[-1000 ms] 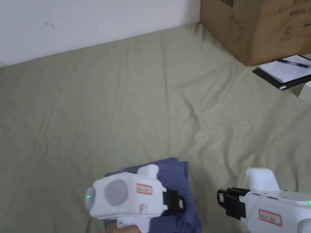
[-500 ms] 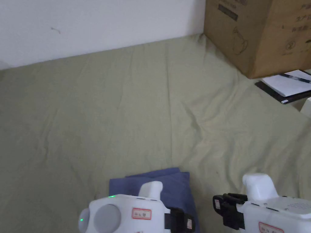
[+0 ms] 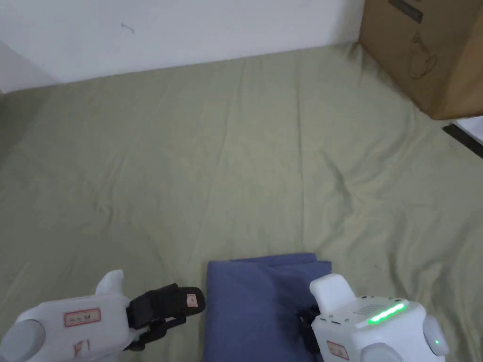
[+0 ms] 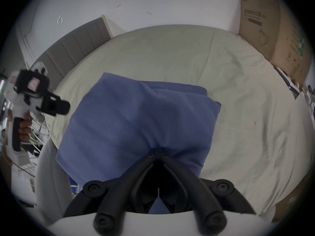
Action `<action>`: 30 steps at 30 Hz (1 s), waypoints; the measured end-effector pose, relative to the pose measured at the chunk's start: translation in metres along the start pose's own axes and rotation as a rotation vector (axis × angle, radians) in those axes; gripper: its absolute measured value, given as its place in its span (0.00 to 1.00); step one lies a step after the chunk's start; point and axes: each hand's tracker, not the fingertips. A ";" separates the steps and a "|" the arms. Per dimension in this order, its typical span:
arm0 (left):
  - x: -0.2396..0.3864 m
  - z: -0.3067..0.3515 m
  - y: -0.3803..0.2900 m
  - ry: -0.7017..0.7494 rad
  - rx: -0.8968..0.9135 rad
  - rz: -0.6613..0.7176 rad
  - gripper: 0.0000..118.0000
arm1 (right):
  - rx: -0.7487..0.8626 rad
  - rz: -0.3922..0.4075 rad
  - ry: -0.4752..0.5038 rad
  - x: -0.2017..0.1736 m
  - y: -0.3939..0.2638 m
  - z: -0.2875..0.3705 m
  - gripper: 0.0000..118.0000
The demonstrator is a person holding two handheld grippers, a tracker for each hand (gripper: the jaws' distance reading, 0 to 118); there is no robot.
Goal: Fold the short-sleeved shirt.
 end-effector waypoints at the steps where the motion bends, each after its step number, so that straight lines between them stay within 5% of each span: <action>1: -0.002 -0.009 0.000 0.010 -0.012 0.008 0.93 | 0.010 -0.040 0.017 0.003 0.001 0.004 0.00; 4: -0.001 -0.037 0.004 -0.022 -0.090 -0.034 0.93 | 0.003 -0.131 0.053 0.014 0.000 0.004 0.00; 13: -0.005 -0.114 0.015 -0.278 -0.238 0.097 0.90 | 0.012 -0.016 -0.013 -0.001 -0.001 0.005 0.00; 14: -0.009 -0.116 0.016 -0.289 -0.240 0.122 0.79 | 0.012 -0.018 -0.013 -0.001 -0.001 0.005 0.00; 16: -0.013 -0.111 0.017 -0.246 -0.209 0.096 0.24 | 0.010 -0.038 -0.009 0.000 0.000 0.006 0.00; 17: -0.015 -0.110 0.018 -0.154 -0.198 0.078 0.21 | 0.009 -0.051 -0.008 0.000 0.002 0.009 0.00; 20: -0.027 -0.101 0.014 -0.256 -0.238 0.109 0.20 | 0.117 -0.098 -0.076 -0.010 0.009 0.032 0.00; 30: -0.054 -0.001 0.036 -0.043 -0.150 -0.058 0.20 | 0.502 -0.153 -0.120 -0.069 0.056 0.120 0.00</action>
